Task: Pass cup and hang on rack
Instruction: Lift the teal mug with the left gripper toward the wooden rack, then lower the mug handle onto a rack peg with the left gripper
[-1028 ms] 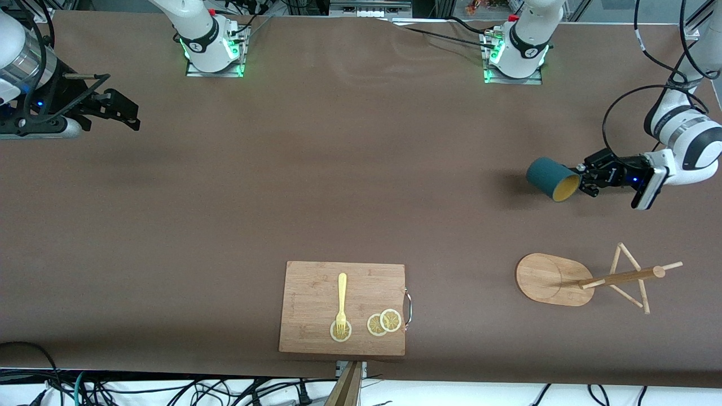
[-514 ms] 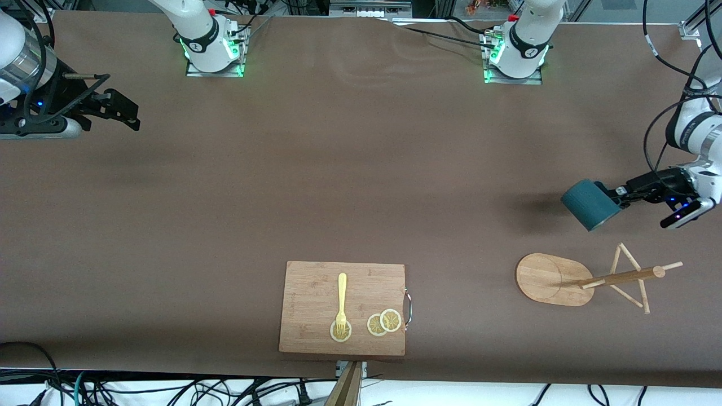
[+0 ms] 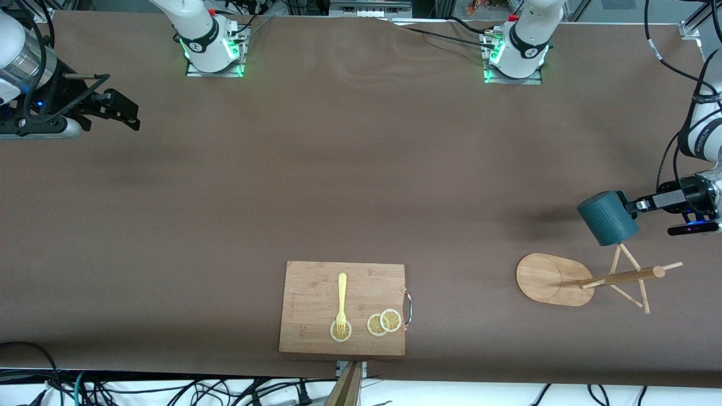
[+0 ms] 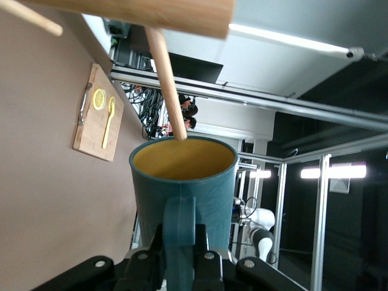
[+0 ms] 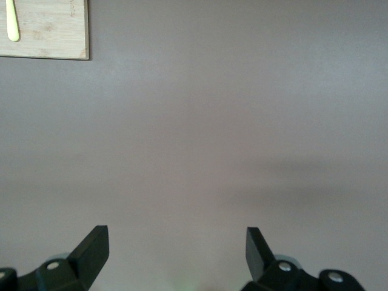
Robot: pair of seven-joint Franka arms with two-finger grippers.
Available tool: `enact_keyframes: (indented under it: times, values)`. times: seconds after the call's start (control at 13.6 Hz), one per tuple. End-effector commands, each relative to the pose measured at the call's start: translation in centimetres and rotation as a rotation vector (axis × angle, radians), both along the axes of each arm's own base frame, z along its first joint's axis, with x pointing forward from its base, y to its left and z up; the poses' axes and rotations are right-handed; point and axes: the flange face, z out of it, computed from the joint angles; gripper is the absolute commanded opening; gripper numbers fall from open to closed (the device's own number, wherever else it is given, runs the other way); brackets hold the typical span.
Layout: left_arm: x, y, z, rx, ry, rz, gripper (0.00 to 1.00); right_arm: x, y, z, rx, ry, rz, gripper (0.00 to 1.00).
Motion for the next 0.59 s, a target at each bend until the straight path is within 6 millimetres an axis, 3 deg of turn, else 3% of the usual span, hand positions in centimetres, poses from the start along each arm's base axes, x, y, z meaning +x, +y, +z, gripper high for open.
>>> enact_keyframes:
  times: [0.0, 0.22, 0.51]
  values:
    - [2.1, 0.8, 1.6, -0.046, 0.15, -0.015, 0.0, 0.2, -0.2, 0.5, -0.009, -0.003, 0.013, 1.0]
    - [3.2, 0.7, 0.6, -0.054, 0.203, -0.025, 0.0, 0.2, -0.2, 0.5, -0.009, -0.003, 0.011, 1.0]
    - [4.9, 3.0, -2.5, -0.089, 0.178, 0.015, 0.0, 0.2, 0.0, 0.5, -0.007, -0.003, 0.016, 1.0]
